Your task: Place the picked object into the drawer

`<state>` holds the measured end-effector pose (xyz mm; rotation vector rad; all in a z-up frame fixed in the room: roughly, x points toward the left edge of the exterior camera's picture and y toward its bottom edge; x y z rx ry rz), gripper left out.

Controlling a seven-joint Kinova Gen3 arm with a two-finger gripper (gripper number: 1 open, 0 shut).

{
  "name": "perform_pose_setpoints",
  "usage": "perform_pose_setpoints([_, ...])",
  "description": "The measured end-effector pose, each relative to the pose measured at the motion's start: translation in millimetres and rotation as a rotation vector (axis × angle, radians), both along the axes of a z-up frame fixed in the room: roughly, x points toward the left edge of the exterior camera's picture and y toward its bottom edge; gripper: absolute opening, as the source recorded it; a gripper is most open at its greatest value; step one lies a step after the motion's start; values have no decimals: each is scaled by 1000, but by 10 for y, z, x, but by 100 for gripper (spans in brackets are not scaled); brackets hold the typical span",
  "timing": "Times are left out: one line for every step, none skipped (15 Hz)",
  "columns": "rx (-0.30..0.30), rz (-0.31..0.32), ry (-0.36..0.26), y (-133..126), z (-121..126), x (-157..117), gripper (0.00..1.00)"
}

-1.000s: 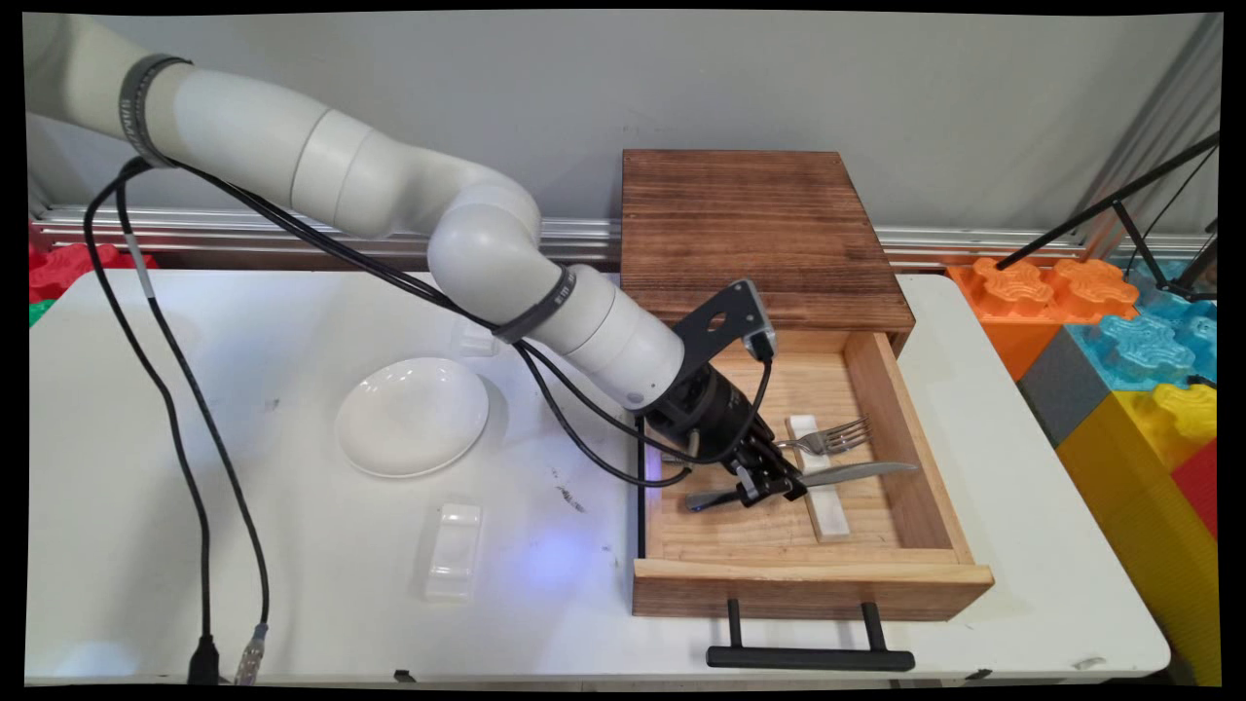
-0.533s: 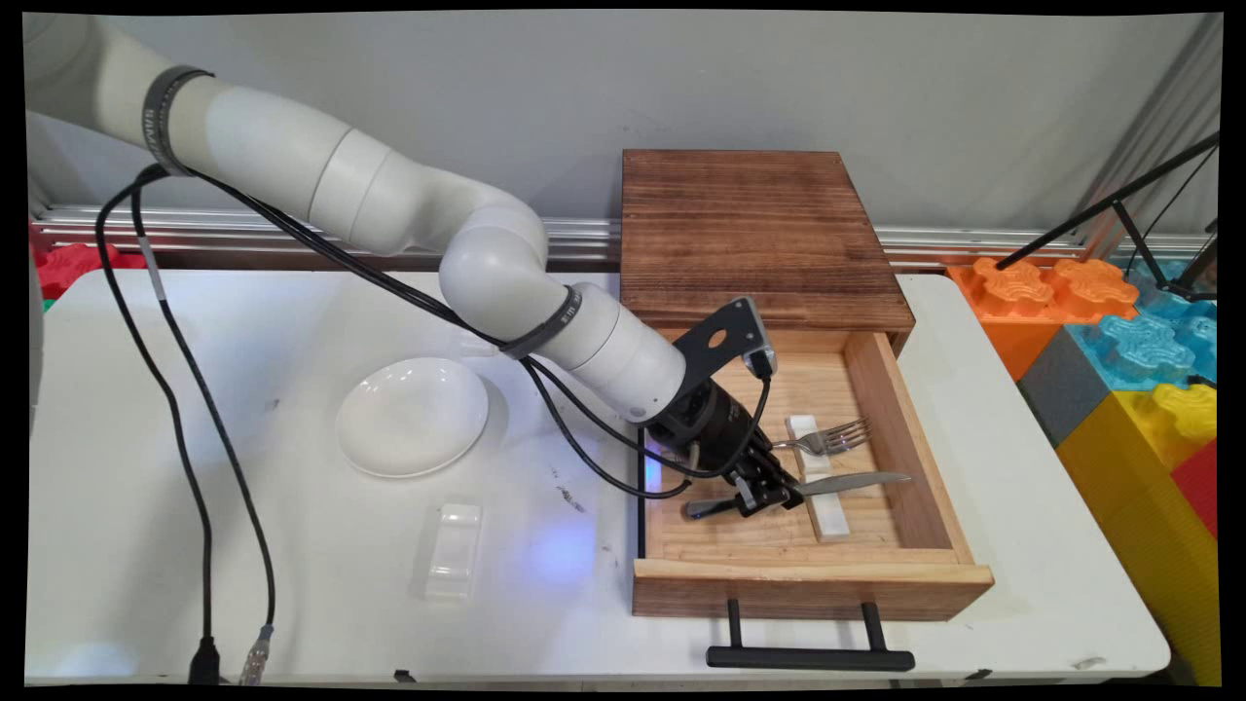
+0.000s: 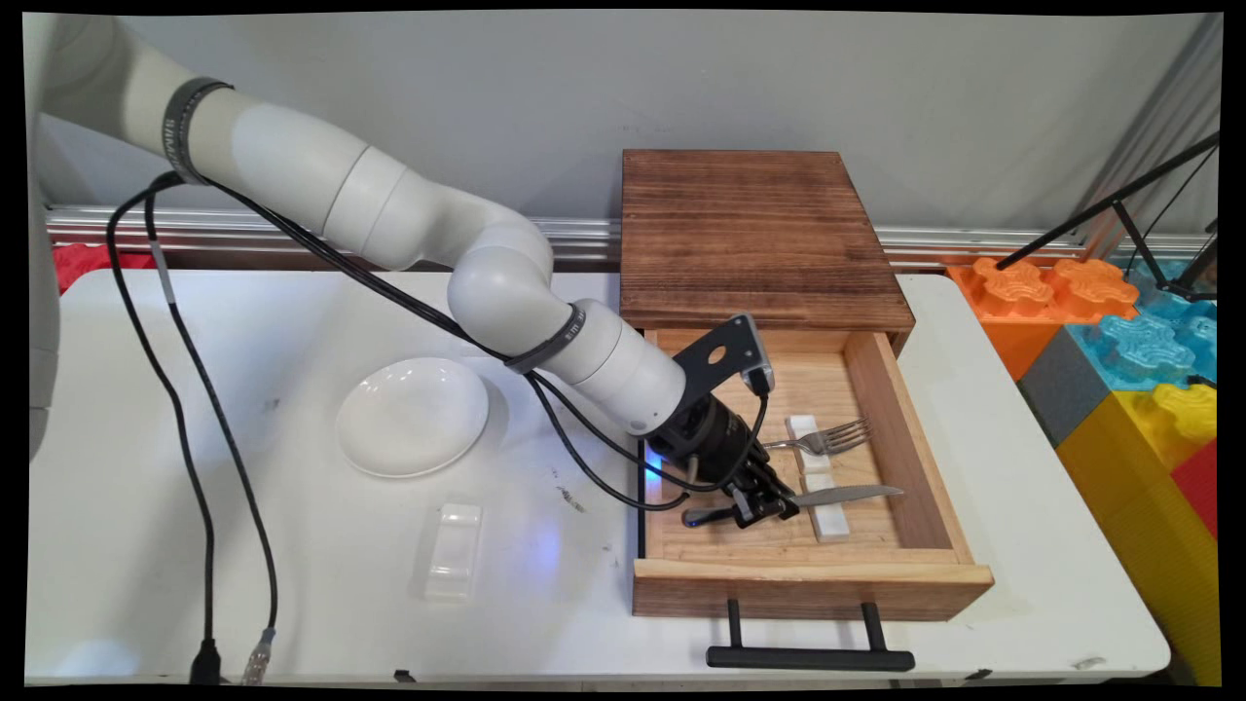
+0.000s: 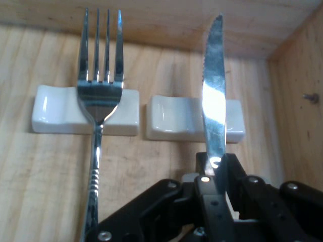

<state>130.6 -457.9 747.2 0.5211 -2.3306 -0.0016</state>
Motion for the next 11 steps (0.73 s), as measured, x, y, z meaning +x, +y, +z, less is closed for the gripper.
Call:
perform_pose_setpoints([0, -1, -1, 0, -14, -3, 0])
perform_pose_setpoints([0, -1, -1, -1, -23, -6, 0])
perform_pose_setpoints([-1, -3, -2, -3, -36, -10, 0])
perform_pose_setpoints([-1, -4, -2, -4, -45, -13, 100])
perform_pose_setpoints([-1, -6, -2, -5, -50, -15, 100])
perform_pose_setpoints([-2, -7, -2, -5, -57, -18, 100])
perform_pose_setpoints([-2, -8, -2, -6, -60, -19, 100])
perform_pose_setpoints([-1, -7, -2, -8, -63, -20, 100])
perform_pose_setpoints([0, -7, -2, -10, -64, -22, 100])
perform_pose_setpoints([0, -6, -1, -13, -58, -23, 100])
perform_pose_setpoints([1, -3, 0, -20, -45, -21, 100])
